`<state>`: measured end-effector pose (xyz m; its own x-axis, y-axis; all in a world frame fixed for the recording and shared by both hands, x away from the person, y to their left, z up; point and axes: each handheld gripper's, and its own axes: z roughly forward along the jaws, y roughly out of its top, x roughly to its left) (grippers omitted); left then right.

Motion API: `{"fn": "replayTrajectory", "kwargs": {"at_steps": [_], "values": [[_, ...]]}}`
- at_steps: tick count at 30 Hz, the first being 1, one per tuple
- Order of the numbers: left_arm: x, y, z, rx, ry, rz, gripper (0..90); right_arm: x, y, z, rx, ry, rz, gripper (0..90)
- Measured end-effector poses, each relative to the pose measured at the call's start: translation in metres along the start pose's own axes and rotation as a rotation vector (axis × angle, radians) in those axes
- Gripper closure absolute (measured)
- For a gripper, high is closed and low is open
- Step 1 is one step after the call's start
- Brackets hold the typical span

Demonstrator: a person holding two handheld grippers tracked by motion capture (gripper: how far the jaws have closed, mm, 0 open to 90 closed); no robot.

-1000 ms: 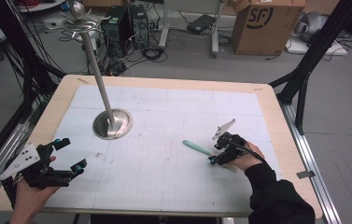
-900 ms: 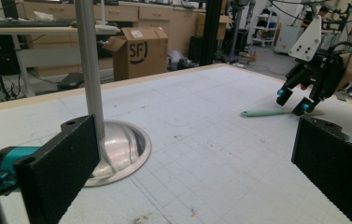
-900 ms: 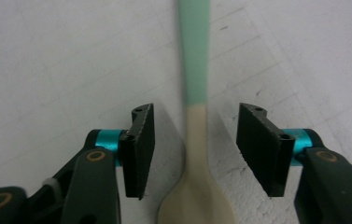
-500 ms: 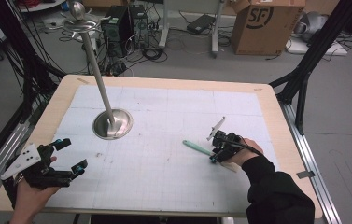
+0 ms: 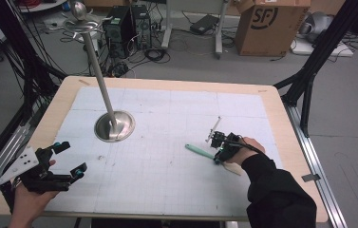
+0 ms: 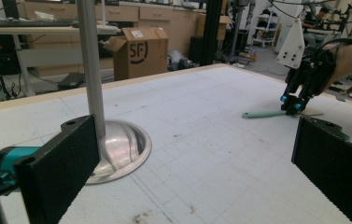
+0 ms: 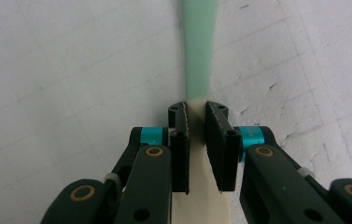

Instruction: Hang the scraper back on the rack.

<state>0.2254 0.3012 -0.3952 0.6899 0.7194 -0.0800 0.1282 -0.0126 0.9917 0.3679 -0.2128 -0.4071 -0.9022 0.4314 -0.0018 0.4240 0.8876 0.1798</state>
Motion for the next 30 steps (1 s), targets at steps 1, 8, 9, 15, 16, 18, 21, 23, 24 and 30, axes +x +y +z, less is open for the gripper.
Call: {"fn": "replayTrajectory", "kwargs": {"at_steps": [1, 8, 9, 15, 16, 18, 21, 23, 24, 30], "values": [[0.0, 0.0, 0.0, 0.0, 0.0, 0.0, 1.7, 0.0, 0.0, 0.0, 0.002, 0.001, 0.003, 80.5], [0.002, 0.001, -0.003, -0.005, 0.008, -0.003, 1.7, 0.003, 0.001, -0.008, -0.066, -0.036, 0.005, 80.9], [0.002, 0.001, -0.003, -0.007, 0.009, -0.005, 1.7, 0.003, 0.0, -0.012, -0.085, -0.032, 0.018, 80.9], [0.003, 0.002, -0.005, -0.013, 0.012, -0.003, 1.7, 0.003, -0.01, -0.031, -0.191, -0.046, 0.056, 80.9], [0.003, 0.002, -0.005, -0.013, 0.012, -0.003, 1.7, 0.003, -0.012, -0.035, -0.218, -0.048, 0.063, 80.9], [0.002, 0.002, -0.005, -0.013, 0.012, -0.002, 1.7, 0.003, -0.015, -0.041, -0.283, -0.048, 0.078, 80.9], [0.002, 0.002, -0.006, -0.014, 0.011, 0.0, 1.7, 0.005, -0.02, -0.05, -0.378, -0.045, 0.096, 80.8], [0.002, 0.002, -0.006, -0.013, 0.013, -0.001, 1.7, 0.007, -0.023, -0.055, -0.437, -0.035, 0.104, 80.8], [0.002, 0.002, -0.005, -0.014, 0.013, -0.002, 1.7, 0.008, -0.024, -0.056, -0.463, -0.03, 0.106, 80.8], [0.001, 0.002, -0.006, -0.018, 0.011, -0.004, 1.7, 0.018, -0.021, -0.063, -0.627, -0.024, 0.122, 80.8]]}}
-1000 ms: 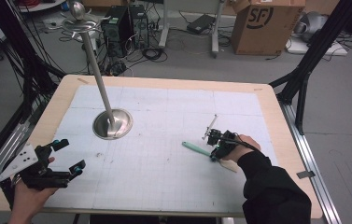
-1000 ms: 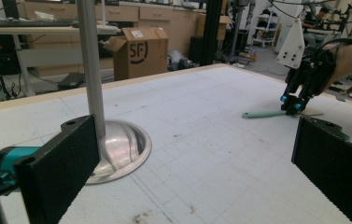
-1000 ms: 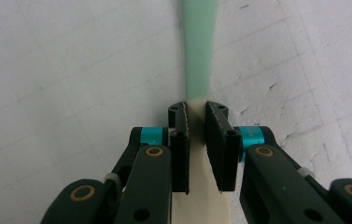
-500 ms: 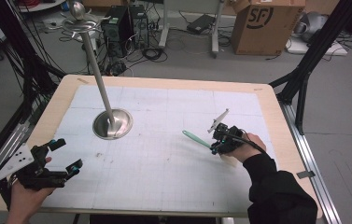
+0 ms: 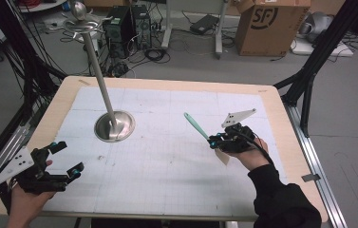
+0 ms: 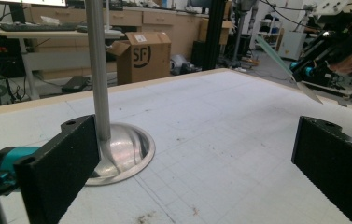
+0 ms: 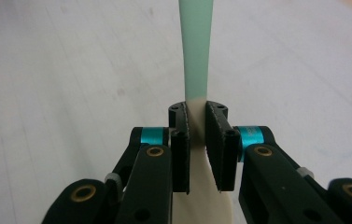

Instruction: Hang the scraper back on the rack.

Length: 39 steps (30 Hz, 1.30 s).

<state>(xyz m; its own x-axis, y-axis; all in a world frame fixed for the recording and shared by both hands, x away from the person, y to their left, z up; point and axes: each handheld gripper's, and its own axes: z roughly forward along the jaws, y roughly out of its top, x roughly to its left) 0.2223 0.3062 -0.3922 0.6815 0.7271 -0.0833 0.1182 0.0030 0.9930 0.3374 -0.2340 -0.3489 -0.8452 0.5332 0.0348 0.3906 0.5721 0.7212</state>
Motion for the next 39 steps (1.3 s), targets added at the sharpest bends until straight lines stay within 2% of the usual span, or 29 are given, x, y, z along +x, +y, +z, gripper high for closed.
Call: {"fn": "replayTrajectory", "kwargs": {"at_steps": [3, 4, 5, 6, 7, 11, 15, 23, 28, 32, 39], "values": [[0.0, 0.0, 0.0, 0.0, 0.0, 0.001, 1.7, 0.003, 0.006, -0.001, -0.087, 0.0, -0.003, 80.8], [0.0, 0.0, 0.0, 0.0, 0.0, 0.001, 1.7, 0.003, 0.006, -0.001, -0.087, 0.0, -0.003, 80.8], [0.0, 0.0, 0.0, 0.001, -0.001, 0.002, 1.7, 0.005, 0.011, -0.001, -0.137, 0.001, -0.002, 80.8], [0.0, 0.0, 0.0, 0.0, 0.0, 0.003, 1.7, 0.005, 0.011, -0.001, -0.137, 0.001, -0.002, 80.8], [0.0, 0.0, 0.0, -0.001, -0.001, 0.0, 1.7, 0.007, 0.016, 0.0, -0.181, 0.003, 0.004, 80.8], [0.0, 0.0, 0.0, 0.001, -0.002, 0.005, 1.7, 0.008, 0.024, 0.003, -0.231, 0.008, 0.014, 80.8], [-0.001, 0.001, 0.0, -0.002, -0.003, 0.006, 1.7, 0.013, 0.042, 0.011, -0.3, 0.001, 0.011, 80.8], [0.0, 0.002, -0.001, -0.007, -0.001, 0.005, 1.7, 0.019, 0.07, 0.025, -0.387, 0.015, 0.038, 80.8], [-0.001, 0.002, -0.001, -0.006, -0.003, 0.011, 1.7, 0.024, 0.086, 0.034, -0.441, 0.019, 0.03, 80.8], [-0.002, 0.001, 0.002, -0.002, -0.01, 0.009, 1.7, 0.024, 0.096, 0.039, -0.485, 0.028, 0.053, 80.8], [-0.003, 0.0, 0.004, 0.004, -0.018, 0.014, 1.7, 0.03, 0.118, 0.045, -0.519, 0.033, 0.028, 80.8]]}}
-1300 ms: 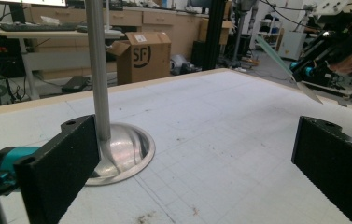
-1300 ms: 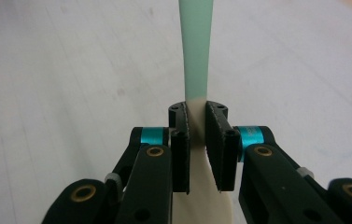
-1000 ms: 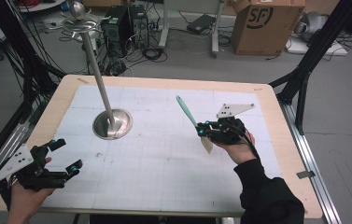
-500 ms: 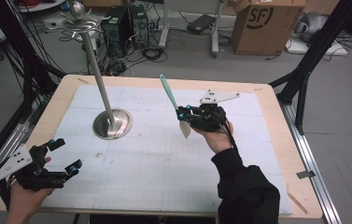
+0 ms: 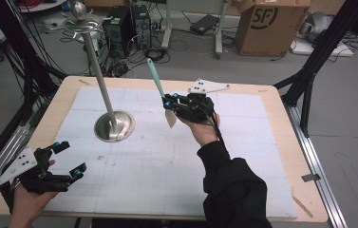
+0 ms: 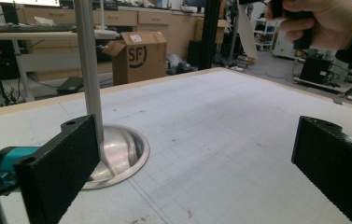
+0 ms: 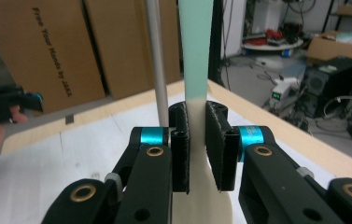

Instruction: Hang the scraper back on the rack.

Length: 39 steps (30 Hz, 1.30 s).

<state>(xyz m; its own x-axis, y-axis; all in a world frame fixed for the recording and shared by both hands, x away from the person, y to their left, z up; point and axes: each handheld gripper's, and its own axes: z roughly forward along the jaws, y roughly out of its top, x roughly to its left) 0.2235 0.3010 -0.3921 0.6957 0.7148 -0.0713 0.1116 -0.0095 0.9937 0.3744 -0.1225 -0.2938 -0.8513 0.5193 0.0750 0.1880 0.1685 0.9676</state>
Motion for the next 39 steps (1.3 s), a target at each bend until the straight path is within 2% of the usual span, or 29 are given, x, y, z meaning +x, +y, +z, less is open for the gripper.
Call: {"fn": "replayTrajectory", "kwargs": {"at_steps": [5, 6, 9, 13, 23, 39], "values": [[0.0, 0.0, -0.001, -0.005, 0.002, -0.003, 1.7, 0.003, 0.01, 0.009, -0.014, 0.009, -0.003, 80.8], [0.001, 0.0, -0.002, -0.005, 0.003, -0.003, 1.7, 0.006, 0.015, 0.014, -0.013, 0.007, -0.019, 80.8], [0.001, 0.0, -0.003, -0.007, 0.004, -0.005, 1.7, 0.008, 0.019, 0.017, -0.006, 0.009, -0.027, 80.8], [0.001, 0.0, -0.003, -0.006, 0.003, -0.006, 1.7, 0.013, 0.031, 0.024, -0.033, 0.012, -0.037, 80.8], [0.001, 0.0, -0.006, -0.012, 0.009, -0.009, 1.7, 0.022, 0.051, 0.042, -0.049, 0.012, -0.061, 80.8], [0.004, -0.001, -0.011, -0.019, 0.019, -0.019, 1.7, 0.032, 0.062, 0.062, -0.091, -0.003, -0.068, 80.8]]}}
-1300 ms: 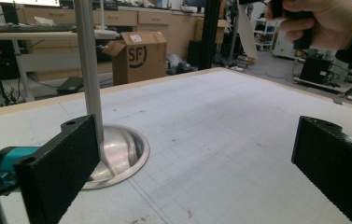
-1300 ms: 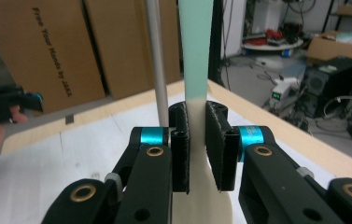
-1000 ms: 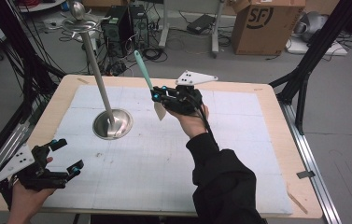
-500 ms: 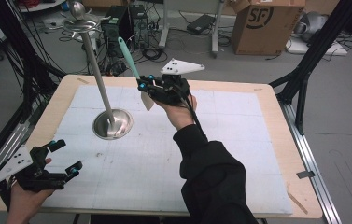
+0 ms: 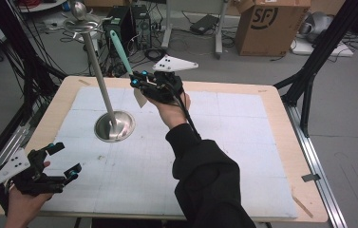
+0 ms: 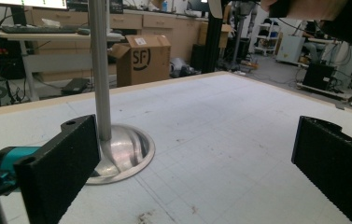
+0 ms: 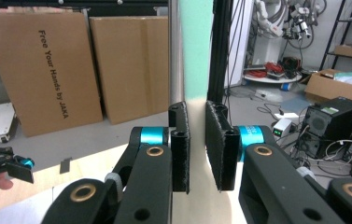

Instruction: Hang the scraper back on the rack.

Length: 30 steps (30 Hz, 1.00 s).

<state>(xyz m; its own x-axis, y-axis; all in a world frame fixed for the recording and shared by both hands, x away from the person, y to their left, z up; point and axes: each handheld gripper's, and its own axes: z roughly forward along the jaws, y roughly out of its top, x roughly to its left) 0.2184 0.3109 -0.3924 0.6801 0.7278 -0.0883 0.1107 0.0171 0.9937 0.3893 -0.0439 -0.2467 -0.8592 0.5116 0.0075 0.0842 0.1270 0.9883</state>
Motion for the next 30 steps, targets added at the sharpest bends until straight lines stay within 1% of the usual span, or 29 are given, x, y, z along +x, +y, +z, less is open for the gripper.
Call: {"fn": "replayTrajectory", "kwargs": {"at_steps": [10, 16, 30], "values": [[0.001, 0.0, -0.002, -0.003, 0.002, -0.003, 1.7, 0.006, 0.004, 0.007, -0.005, -0.025, -0.019, 80.8], [0.002, 0.001, -0.002, -0.007, 0.001, -0.005, 1.7, 0.007, 0.004, 0.011, -0.012, -0.017, -0.017, 80.8], [0.002, 0.001, -0.003, -0.006, -0.001, -0.005, 1.7, 0.008, 0.004, 0.014, -0.022, -0.025, -0.02, 80.7]]}}
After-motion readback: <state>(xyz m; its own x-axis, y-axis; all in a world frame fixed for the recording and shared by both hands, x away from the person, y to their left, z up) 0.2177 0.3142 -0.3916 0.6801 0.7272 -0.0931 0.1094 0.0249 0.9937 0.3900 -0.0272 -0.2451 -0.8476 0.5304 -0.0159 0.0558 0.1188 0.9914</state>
